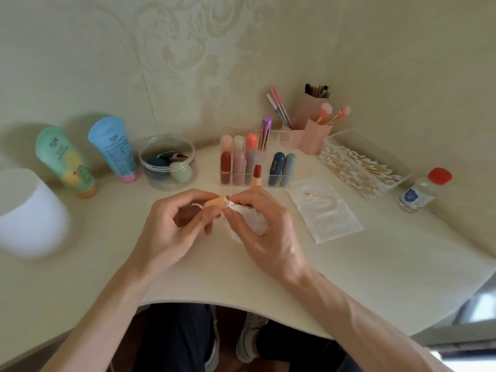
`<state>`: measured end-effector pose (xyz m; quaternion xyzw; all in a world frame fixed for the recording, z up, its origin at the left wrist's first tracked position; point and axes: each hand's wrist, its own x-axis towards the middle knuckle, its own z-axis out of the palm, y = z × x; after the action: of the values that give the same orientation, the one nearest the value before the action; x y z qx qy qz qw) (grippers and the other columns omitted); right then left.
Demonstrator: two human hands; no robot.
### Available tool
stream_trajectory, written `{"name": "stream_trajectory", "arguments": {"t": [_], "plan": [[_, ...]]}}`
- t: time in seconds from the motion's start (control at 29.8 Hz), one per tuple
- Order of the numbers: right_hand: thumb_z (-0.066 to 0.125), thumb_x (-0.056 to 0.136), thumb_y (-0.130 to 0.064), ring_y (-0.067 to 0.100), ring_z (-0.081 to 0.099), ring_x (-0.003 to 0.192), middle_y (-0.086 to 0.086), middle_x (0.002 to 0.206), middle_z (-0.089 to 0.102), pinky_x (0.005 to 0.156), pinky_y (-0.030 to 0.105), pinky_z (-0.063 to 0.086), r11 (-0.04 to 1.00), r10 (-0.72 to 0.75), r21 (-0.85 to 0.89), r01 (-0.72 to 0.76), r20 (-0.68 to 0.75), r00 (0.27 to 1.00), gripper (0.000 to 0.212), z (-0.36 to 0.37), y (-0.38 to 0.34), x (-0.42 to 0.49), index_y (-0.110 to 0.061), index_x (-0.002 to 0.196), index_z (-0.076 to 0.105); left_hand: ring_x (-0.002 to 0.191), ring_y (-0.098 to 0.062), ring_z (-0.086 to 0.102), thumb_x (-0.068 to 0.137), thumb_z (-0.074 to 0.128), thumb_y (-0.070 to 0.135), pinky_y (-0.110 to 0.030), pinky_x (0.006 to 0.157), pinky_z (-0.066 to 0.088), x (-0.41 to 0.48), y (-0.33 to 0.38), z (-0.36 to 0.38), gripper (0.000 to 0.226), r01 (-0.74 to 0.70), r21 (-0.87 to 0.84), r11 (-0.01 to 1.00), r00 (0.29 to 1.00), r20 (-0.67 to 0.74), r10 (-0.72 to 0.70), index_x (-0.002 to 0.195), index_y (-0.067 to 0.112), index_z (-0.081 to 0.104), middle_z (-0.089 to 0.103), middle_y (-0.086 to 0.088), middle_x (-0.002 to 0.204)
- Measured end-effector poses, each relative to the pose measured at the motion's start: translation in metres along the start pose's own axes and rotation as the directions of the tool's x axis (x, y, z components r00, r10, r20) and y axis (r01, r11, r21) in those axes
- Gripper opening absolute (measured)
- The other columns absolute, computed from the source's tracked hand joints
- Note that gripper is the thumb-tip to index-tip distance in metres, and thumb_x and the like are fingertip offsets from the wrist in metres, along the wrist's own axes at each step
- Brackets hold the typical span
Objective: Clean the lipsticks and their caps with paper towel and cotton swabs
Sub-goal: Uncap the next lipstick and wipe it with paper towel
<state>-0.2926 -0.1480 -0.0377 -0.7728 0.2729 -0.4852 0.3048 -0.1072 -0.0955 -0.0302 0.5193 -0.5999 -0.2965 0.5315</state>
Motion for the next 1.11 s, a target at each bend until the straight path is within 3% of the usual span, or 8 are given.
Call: {"name": "stream_trajectory", "arguments": {"t": [0.13, 0.23, 0.37, 0.47, 0.57, 0.7, 0.94, 1.11], "plan": [[0.074, 0.096, -0.003, 0.009, 0.065, 0.092, 0.003, 0.099, 0.069, 0.084, 0.021, 0.049, 1.0, 0.0, -0.007, 0.0, -0.006, 1.0, 0.01, -0.002, -0.002, 0.001, -0.002, 0.106, 0.075, 0.055, -0.024, 0.061, 0.1, 0.067, 0.027, -0.025, 0.056, 0.049, 0.0, 0.0, 0.0, 0.016, 0.03, -0.084, 0.996, 0.999, 0.012, -0.03, 0.109, 0.017, 0.076, 0.074, -0.002, 0.086], [0.074, 0.095, -0.003, 0.005, 0.064, 0.092, 0.001, 0.099, 0.069, 0.085, 0.018, 0.047, 1.0, -0.011, -0.009, 0.011, -0.014, 1.0, 0.011, -0.003, -0.003, 0.0, -0.001, 0.106, 0.074, 0.048, -0.019, 0.052, 0.11, 0.046, 0.032, -0.023, 0.05, 0.04, 0.001, -0.001, 0.0, 0.038, 0.071, -0.1, 0.992, 0.996, 0.052, -0.066, 0.091, 0.017, 0.075, 0.069, -0.004, 0.075], [0.074, 0.096, -0.005, 0.011, 0.065, 0.091, 0.003, 0.097, 0.069, 0.085, 0.02, 0.047, 1.0, 0.023, -0.001, -0.023, 0.006, 1.0, 0.01, 0.0, 0.001, 0.0, -0.001, 0.106, 0.074, 0.056, -0.02, 0.06, 0.096, 0.066, 0.021, -0.023, 0.056, 0.046, -0.001, 0.0, 0.0, 0.011, -0.003, -0.024, 1.0, 1.0, -0.015, 0.002, 0.098, 0.016, 0.075, 0.072, -0.002, 0.077], [0.074, 0.097, -0.005, 0.011, 0.066, 0.091, 0.002, 0.097, 0.07, 0.084, 0.019, 0.047, 1.0, 0.029, 0.009, -0.029, 0.002, 1.0, 0.01, -0.002, -0.001, 0.001, -0.001, 0.105, 0.075, 0.061, -0.02, 0.065, 0.089, 0.075, 0.02, -0.024, 0.06, 0.049, -0.001, -0.002, -0.001, 0.018, -0.019, 0.018, 1.0, 0.999, -0.049, 0.02, 0.106, 0.016, 0.074, 0.073, 0.003, 0.081], [0.074, 0.096, -0.005, 0.014, 0.067, 0.093, 0.003, 0.098, 0.07, 0.085, 0.022, 0.049, 1.0, 0.017, 0.009, -0.017, 0.005, 1.0, 0.01, -0.004, -0.003, 0.001, -0.002, 0.106, 0.075, 0.054, -0.023, 0.06, 0.102, 0.062, 0.03, -0.023, 0.056, 0.046, 0.001, 0.0, 0.0, 0.019, 0.071, -0.135, 0.988, 0.997, 0.03, -0.068, 0.109, 0.021, 0.076, 0.075, -0.004, 0.088], [0.074, 0.096, -0.006, 0.015, 0.067, 0.092, 0.003, 0.099, 0.07, 0.084, 0.022, 0.049, 1.0, 0.022, 0.001, -0.022, 0.022, 1.0, 0.011, -0.003, -0.001, -0.001, -0.002, 0.107, 0.075, 0.056, -0.017, 0.062, 0.101, 0.059, 0.023, -0.02, 0.058, 0.047, 0.0, -0.001, 0.0, 0.021, 0.013, -0.043, 0.999, 0.999, 0.043, -0.011, 0.095, 0.018, 0.078, 0.074, -0.003, 0.078], [0.073, 0.099, -0.013, 0.02, 0.071, 0.094, 0.001, 0.098, 0.076, 0.084, 0.037, 0.054, 0.98, 0.176, 0.092, -0.179, 0.038, 0.984, 0.011, -0.004, -0.002, -0.001, -0.007, 0.106, 0.077, 0.078, -0.017, 0.069, 0.081, 0.081, 0.028, -0.028, 0.068, 0.055, -0.002, 0.0, 0.001, 0.031, -0.171, 0.255, 0.952, 0.973, -0.106, 0.203, 0.109, 0.015, 0.079, 0.078, 0.011, 0.096], [0.073, 0.098, -0.023, 0.01, 0.066, 0.078, 0.0, 0.086, 0.075, 0.068, 0.027, 0.051, 0.863, 0.396, 0.325, -0.387, 0.04, 0.917, 0.013, -0.013, -0.011, 0.003, -0.012, 0.1, 0.08, 0.072, -0.019, 0.072, 0.086, 0.077, 0.018, -0.027, 0.072, 0.057, -0.003, -0.002, -0.002, 0.023, -0.062, -0.003, 0.998, 0.977, -0.206, 0.061, 0.109, 0.017, 0.078, 0.079, 0.002, 0.092]]}}
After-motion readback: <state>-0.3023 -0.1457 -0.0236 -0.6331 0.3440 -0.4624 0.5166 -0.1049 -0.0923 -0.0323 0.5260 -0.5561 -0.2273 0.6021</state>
